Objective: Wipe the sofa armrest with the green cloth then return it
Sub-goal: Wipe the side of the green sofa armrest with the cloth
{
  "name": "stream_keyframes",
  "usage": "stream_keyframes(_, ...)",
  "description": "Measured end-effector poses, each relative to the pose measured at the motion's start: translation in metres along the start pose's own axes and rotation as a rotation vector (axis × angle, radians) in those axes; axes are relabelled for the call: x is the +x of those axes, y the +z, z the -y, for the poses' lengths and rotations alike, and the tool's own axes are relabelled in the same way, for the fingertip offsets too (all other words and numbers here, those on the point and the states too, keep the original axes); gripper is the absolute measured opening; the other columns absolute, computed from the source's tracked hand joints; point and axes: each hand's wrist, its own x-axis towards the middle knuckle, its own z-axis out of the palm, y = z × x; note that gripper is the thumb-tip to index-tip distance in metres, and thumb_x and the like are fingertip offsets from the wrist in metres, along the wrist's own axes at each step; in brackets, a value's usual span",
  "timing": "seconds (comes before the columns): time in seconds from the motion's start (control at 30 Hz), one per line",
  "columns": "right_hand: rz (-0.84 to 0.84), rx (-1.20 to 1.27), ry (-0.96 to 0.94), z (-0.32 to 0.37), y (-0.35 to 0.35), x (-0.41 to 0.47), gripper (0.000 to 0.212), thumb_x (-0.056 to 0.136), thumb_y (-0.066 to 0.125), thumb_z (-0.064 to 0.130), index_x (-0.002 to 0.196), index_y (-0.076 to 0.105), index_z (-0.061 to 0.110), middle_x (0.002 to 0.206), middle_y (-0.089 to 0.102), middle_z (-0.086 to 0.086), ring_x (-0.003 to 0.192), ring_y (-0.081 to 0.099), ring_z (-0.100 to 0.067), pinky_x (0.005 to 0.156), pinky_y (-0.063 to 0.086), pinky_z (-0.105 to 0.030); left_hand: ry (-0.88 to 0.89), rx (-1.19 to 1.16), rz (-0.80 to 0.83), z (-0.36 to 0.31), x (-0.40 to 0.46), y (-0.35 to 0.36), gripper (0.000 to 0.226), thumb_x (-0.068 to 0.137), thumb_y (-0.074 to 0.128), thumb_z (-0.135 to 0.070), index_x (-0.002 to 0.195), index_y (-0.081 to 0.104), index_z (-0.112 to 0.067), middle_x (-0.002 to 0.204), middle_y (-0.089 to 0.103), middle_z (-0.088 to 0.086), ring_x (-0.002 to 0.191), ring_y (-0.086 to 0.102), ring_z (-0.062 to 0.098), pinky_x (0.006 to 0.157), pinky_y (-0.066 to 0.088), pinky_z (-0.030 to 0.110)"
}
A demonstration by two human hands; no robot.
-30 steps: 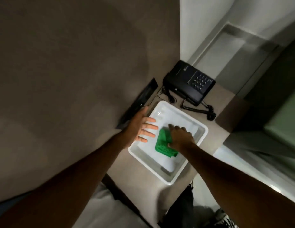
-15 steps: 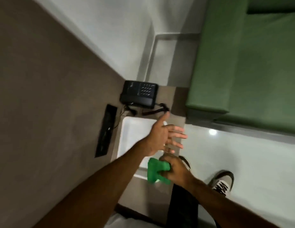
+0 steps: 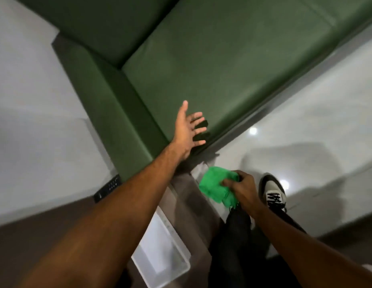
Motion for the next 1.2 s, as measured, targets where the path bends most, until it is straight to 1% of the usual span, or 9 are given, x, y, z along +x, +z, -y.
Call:
stream_keyframes(0.13,-0.127,0.23,0.0,-0.01,0.002,0.043,0.014,0.062,0.067,0.012,0.075,0.065,0.015,0.071,0.066,-0.007,0.066,0.063,-0.022,0.065,0.053,-0.033,0.099,0.137,-0.052,-0.001,0.04,0.033,0.065,0.099,0.025,-0.06,0.144,0.049,-0.019,0.155,0.045,0.0,0.141,0.042,0.022,0.11,0.031,0.052)
stream_keyframes(0.23,-0.222,0.354,0.046,-0.028,0.006,0.081,0.019,0.062,0.067,0.023,0.079,0.059,0.024,0.073,0.065,-0.004,0.069,0.063,-0.026,0.065,0.055,-0.044,0.304,0.283,-0.074,-0.001,0.07,0.056,0.063,0.093,0.048,-0.056,0.142,0.052,-0.017,0.138,0.059,-0.006,0.126,0.055,0.001,0.115,0.032,0.041)
stream_keyframes(0.33,-0.315,0.459,-0.004,-0.033,0.016,0.113,0.024,0.074,0.062,0.015,0.091,0.055,0.031,0.092,0.065,-0.012,0.081,0.063,-0.031,0.072,0.056,-0.045,0.531,0.618,-0.033,0.007,0.107,0.061,0.086,0.077,0.059,-0.058,0.149,0.044,-0.014,0.157,0.043,0.004,0.147,0.036,0.014,0.125,0.024,0.04)
stream_keyframes(0.5,-0.351,0.652,-0.109,-0.053,0.032,0.169,0.062,0.086,0.055,0.003,0.14,0.046,0.03,0.137,0.057,-0.003,0.118,0.059,-0.023,0.101,0.05,-0.044,0.942,1.291,0.003,0.007,0.154,0.062,0.073,0.091,0.049,-0.055,0.157,0.027,-0.03,0.17,0.006,-0.003,0.157,0.004,0.018,0.125,0.012,0.057)
stream_keyframes(0.67,-0.4,0.543,-0.278,-0.068,0.053,0.201,0.067,0.087,0.053,0.005,0.149,0.035,0.023,0.157,0.035,-0.002,0.144,0.033,-0.017,0.121,0.027,-0.04,1.056,1.603,-0.061,0.025,0.18,0.077,0.074,0.094,0.047,-0.056,0.158,0.013,-0.039,0.17,-0.002,-0.008,0.157,-0.006,0.017,0.122,-0.001,0.058)
stream_keyframes(0.77,-0.394,0.497,-0.427,-0.07,0.067,0.213,0.066,0.093,0.051,0.029,0.152,0.022,0.032,0.163,0.022,0.003,0.149,0.021,-0.013,0.119,0.022,-0.031,1.151,1.697,-0.22,0.036,0.194,0.077,0.079,0.091,0.04,-0.064,0.159,0.014,-0.034,0.17,0.005,-0.003,0.157,0.001,0.022,0.122,0.006,0.06)
stream_keyframes(0.9,-0.32,0.463,-0.433,-0.062,0.085,0.23,0.07,0.098,0.046,0.04,0.15,0.0,0.048,0.161,-0.007,0.019,0.152,0.003,-0.017,0.118,0.021,-0.041,1.247,1.708,-0.27,0.044,0.202,0.077,0.079,0.091,0.038,-0.064,0.159,0.015,-0.031,0.17,0.009,0.0,0.157,0.005,0.023,0.122,0.008,0.058)
stream_keyframes(1.07,-0.455,0.411,-0.54,-0.065,0.104,0.252,0.075,0.094,0.04,0.051,0.155,0.008,0.021,0.166,0.0,0.0,0.153,-0.006,-0.02,0.123,0.008,-0.042,1.35,1.683,-0.326,0.049,0.217,0.073,0.082,0.087,0.045,-0.06,0.158,0.023,-0.026,0.167,0.02,0.007,0.155,0.015,0.03,0.12,0.014,0.06)
stream_keyframes(1.2,-0.401,0.413,-0.532,-0.064,0.106,0.244,0.074,0.092,0.033,0.055,0.155,0.001,0.03,0.166,-0.009,0.004,0.152,-0.015,-0.017,0.121,-0.001,-0.041,1.308,1.707,-0.318,0.048,0.208,0.077,0.085,0.085,0.045,-0.065,0.158,0.022,-0.029,0.168,0.017,0.004,0.156,0.013,0.028,0.121,0.014,0.06)
